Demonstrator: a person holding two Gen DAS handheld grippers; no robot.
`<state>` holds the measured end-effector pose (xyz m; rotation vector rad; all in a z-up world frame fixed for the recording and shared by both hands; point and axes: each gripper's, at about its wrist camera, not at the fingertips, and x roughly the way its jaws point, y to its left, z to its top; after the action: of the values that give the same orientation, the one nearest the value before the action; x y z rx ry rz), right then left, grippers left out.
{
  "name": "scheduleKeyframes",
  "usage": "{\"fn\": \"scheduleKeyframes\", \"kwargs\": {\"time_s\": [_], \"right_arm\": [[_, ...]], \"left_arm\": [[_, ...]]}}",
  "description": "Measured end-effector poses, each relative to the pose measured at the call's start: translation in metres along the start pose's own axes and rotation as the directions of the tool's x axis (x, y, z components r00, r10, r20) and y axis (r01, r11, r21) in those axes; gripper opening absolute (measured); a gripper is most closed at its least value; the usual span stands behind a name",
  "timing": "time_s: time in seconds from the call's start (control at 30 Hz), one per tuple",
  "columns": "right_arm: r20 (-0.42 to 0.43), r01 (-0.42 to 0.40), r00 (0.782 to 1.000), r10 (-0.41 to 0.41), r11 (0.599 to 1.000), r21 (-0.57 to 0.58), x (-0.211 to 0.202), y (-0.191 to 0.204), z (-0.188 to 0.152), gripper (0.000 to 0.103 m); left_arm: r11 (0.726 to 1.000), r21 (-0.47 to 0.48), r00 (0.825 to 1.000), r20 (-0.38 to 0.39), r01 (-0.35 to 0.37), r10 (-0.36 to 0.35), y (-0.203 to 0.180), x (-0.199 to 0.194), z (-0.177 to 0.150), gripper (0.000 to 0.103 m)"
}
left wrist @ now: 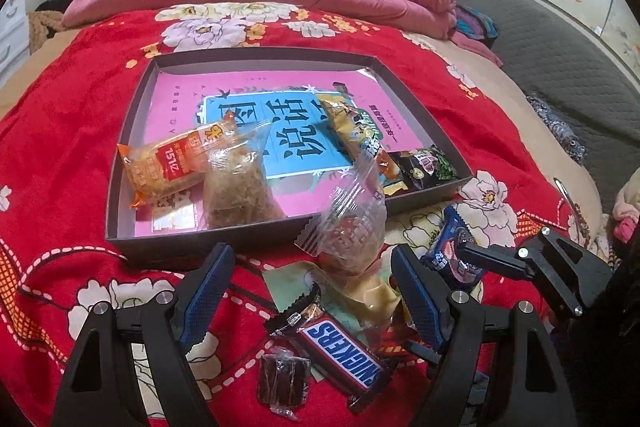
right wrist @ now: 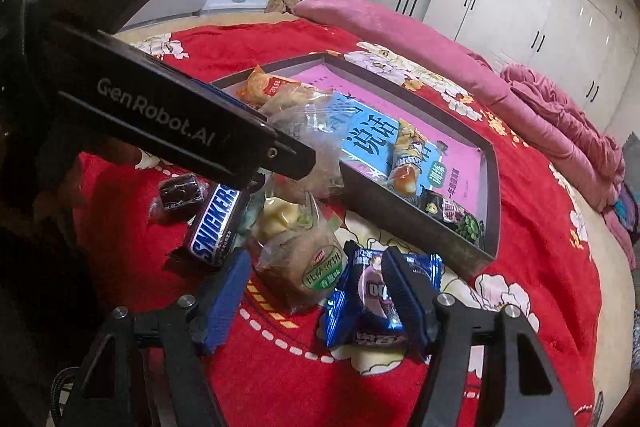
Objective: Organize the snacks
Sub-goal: 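Grasp the clear bag of red candies with left gripper while right gripper grasps the green-label clear bag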
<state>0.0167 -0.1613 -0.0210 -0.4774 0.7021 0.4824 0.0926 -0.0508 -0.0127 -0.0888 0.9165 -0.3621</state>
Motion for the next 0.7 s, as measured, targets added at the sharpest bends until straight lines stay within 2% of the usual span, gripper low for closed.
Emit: {"fn": "scheduleKeyframes", "kwargs": {"time_s": [0.4, 0.63, 0.7], "right_arm": [[0.003, -0.02, 1.0, 0.02, 1.0, -0.019, 0.012, 0.006, 0.008, 0.047], [0.004, -0.055, 0.998, 0.055, 0.998, 0.038, 0.015, -0.004, 0.011, 0.042], [0.008, -0.07, 0.998, 0.07, 0.995, 0.065, 0.014, -0.008, 0.01, 0.042]], "left_arm": [[0.999, -0.035, 0.999, -0.025, 0.023, -0.024, -0.001, 0.015, 0.005, 0.082], [0.997, -0.064, 0.998, -0.046, 0.039, -0.042, -0.003, 0.024, 0.007, 0.081], [0.996, -0.073, 0.997, -0.052, 0.047, -0.051, -0.003, 0.027, 0.007, 0.077]]}}
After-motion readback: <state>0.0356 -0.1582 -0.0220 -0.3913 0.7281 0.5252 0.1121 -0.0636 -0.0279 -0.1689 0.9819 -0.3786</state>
